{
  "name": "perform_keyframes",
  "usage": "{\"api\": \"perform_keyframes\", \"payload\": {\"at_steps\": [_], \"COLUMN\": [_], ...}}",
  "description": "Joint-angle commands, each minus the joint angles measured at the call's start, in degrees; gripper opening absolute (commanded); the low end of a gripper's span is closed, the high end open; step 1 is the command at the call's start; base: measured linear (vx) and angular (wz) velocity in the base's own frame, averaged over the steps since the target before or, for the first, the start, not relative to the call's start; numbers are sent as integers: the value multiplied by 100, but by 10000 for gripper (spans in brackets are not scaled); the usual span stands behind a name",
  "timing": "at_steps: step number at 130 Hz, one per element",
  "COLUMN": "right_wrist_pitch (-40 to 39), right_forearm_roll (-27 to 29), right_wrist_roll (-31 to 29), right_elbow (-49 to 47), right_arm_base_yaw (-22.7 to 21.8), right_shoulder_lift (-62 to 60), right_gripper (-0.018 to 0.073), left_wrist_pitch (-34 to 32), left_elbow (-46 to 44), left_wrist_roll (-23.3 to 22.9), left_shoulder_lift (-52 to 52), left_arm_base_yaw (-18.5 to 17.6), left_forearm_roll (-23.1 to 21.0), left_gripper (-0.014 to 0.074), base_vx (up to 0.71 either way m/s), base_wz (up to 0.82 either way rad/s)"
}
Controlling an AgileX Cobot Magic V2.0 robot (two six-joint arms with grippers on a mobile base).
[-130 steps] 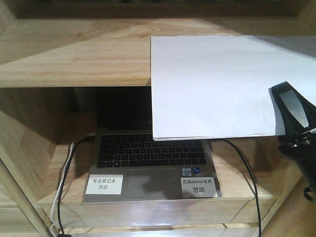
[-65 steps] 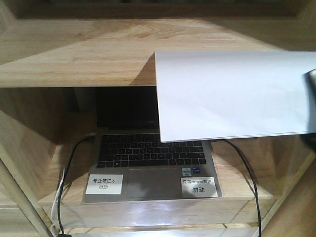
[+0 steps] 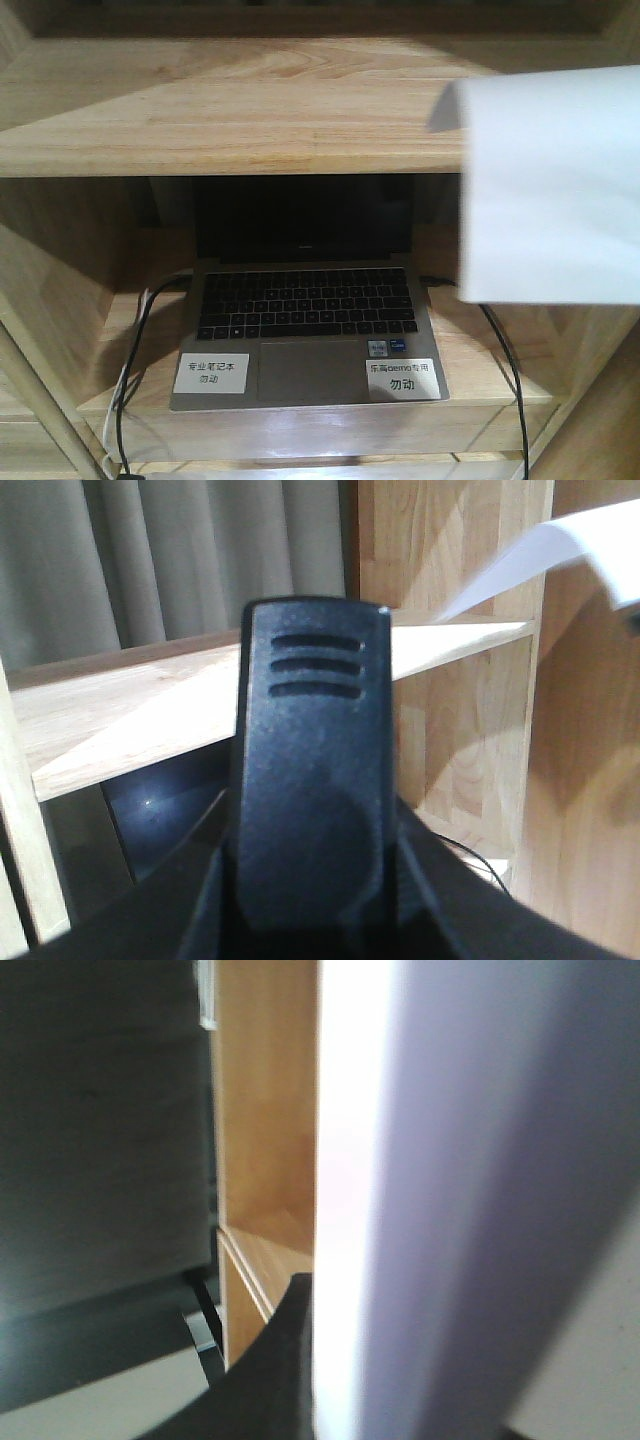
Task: Grab stapler and paper to desk for stapling
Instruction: 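Hold the stapler and paper and back away from the shelf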
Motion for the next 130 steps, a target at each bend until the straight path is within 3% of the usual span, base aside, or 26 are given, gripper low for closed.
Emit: {"api": "perform_keyframes", "payload": {"at_steps": [1,61,130], "right_wrist_pitch": [270,1729,1763], "right_forearm_roll": [52,108,55], "right_wrist_roll": [-135,-370,-328], "right_elbow": [-173,-158,-158], "right_arm_base_yaw": [-2,-2,-2], "right_shoulder_lift": [-364,-1993,-2063], "right_gripper": [-6,-6,-6], "left_wrist_pitch": [-668,-668,-668], "left_elbow": [-128,-128,-128], "left_wrist_roll": [-3,-3,-3], "left_shoulder_lift": [99,99,99], "left_arm_base_yaw": [-31,-31,-31], "left_forearm_roll": [-52,-52,-52], "left_gripper": [-6,-6,-6], "base_vx": [0,0,0], "base_wz": [0,0,0]}}
